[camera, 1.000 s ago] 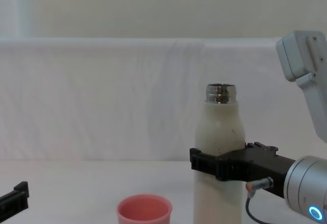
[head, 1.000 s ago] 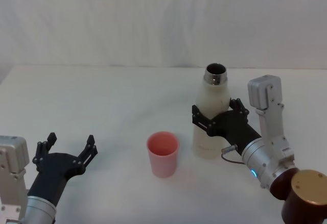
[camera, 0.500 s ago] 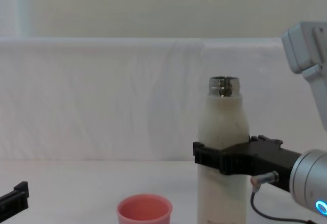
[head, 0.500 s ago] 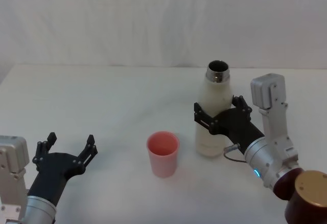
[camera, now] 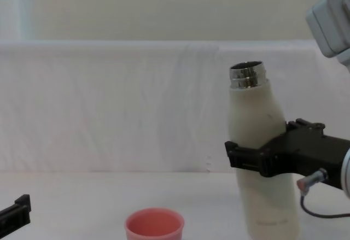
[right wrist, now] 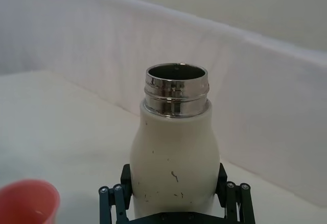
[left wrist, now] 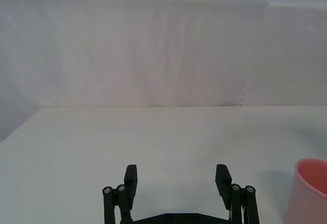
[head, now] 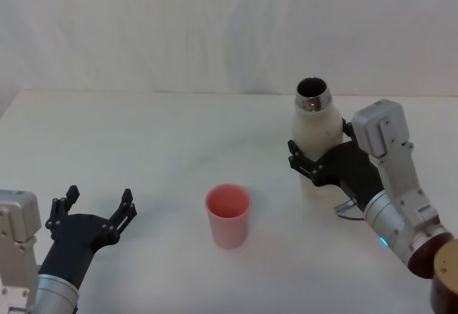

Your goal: Grasp the thermos with one hand and pour water into the cup lid.

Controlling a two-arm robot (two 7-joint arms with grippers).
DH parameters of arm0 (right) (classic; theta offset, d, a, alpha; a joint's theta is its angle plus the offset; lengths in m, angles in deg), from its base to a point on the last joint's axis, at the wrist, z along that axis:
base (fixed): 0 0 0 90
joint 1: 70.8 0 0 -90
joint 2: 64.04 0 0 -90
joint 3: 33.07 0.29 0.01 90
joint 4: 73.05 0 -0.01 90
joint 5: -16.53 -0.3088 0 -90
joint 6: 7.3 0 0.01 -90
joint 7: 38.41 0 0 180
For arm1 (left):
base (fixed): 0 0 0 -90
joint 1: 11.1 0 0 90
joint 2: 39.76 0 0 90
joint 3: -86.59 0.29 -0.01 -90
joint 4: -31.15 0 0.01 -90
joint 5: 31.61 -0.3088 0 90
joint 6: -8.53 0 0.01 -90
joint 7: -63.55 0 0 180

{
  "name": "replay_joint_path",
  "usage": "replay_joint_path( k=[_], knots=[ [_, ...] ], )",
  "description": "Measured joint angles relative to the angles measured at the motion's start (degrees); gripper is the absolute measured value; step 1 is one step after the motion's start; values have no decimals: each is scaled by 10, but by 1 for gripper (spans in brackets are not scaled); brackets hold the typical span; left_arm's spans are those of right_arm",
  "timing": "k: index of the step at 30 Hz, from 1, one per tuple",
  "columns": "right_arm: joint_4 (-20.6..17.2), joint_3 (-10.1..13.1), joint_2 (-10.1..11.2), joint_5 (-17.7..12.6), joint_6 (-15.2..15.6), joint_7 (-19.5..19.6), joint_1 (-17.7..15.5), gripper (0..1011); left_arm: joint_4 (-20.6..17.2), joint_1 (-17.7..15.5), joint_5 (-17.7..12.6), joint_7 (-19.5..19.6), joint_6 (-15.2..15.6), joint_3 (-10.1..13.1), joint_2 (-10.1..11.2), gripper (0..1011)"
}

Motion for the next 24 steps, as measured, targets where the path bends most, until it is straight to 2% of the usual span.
replay_joint_path(
  k=[10, 11, 16, 24],
  knots=[
    [-19, -15, 33, 81, 3, -9, 0, 958, 0, 0, 0, 0, 0, 0, 0, 1001],
    [-19, -15, 33, 81, 3, -9, 0, 958, 0, 0, 0, 0, 0, 0, 0, 1001],
    [-19, -34, 45, 130, 1, -17, 5, 958, 0, 0, 0, 0, 0, 0, 0, 1001],
    [-20, -55, 54, 183, 1, -24, 11, 958, 0, 0, 0, 0, 0, 0, 0, 1001]
  ],
)
